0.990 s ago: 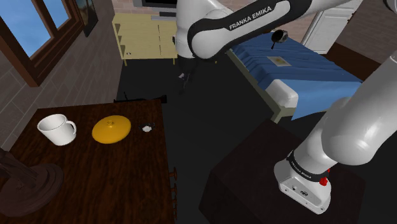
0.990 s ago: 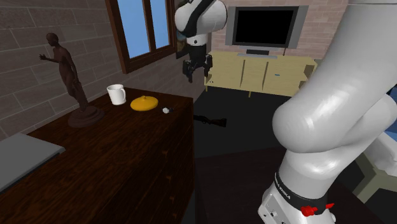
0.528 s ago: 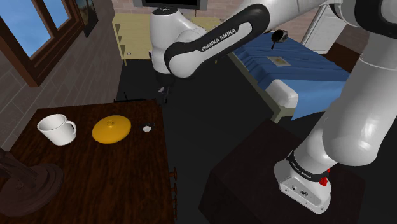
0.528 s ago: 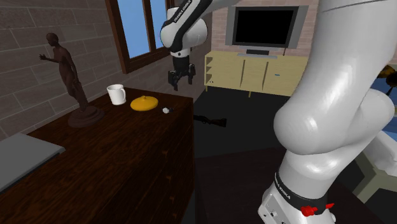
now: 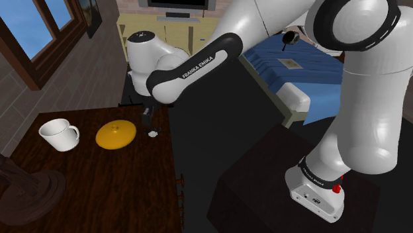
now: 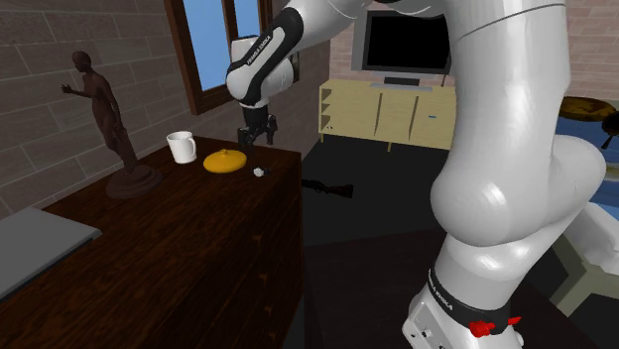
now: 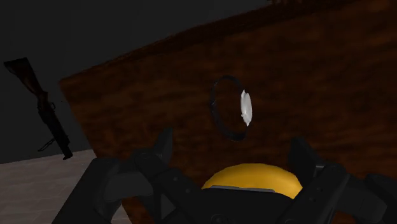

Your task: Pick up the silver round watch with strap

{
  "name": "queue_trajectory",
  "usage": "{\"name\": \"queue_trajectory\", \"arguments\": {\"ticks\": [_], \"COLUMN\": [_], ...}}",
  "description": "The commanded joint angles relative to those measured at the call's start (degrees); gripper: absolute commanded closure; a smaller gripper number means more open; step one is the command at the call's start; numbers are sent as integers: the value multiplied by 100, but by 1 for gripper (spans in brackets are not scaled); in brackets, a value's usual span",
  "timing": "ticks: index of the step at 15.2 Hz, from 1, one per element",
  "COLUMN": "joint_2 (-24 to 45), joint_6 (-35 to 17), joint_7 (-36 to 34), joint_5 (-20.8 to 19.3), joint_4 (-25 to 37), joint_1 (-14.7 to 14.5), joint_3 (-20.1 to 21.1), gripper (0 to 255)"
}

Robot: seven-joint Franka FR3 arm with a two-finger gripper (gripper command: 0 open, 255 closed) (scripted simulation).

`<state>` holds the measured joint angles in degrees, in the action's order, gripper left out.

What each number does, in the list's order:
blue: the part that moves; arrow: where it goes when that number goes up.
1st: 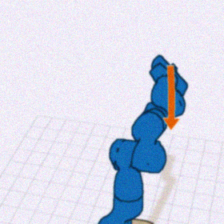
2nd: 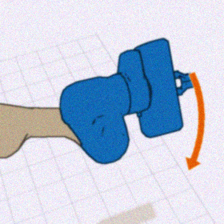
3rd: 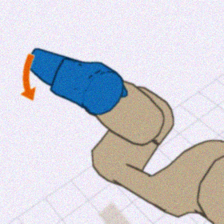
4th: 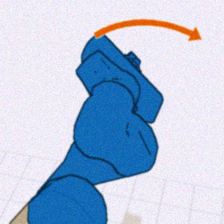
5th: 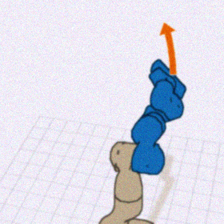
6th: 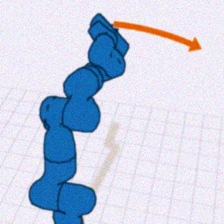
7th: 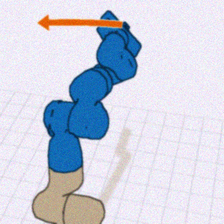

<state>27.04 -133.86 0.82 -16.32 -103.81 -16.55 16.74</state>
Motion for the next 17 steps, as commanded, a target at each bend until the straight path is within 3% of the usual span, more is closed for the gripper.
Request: {"name": "queue_trajectory", "arguments": {"ticks": [1, 3, 12, 13, 17], "joint_2": [359, 709, 1082, 1070, 1075], "joint_6": [-52, -48, -428, -426, -427], "joint_7": [37, 72, -50, -48, -46], "joint_5": [-140, -256, -410, -407, -408], "joint_4": [300, 649, 634, 625, 629], "joint_1": [-137, -289, -367, -364, -363], "joint_3": [-2, -5, -124, -122, -123], "gripper": [0, 0, 0, 255, 255]}}
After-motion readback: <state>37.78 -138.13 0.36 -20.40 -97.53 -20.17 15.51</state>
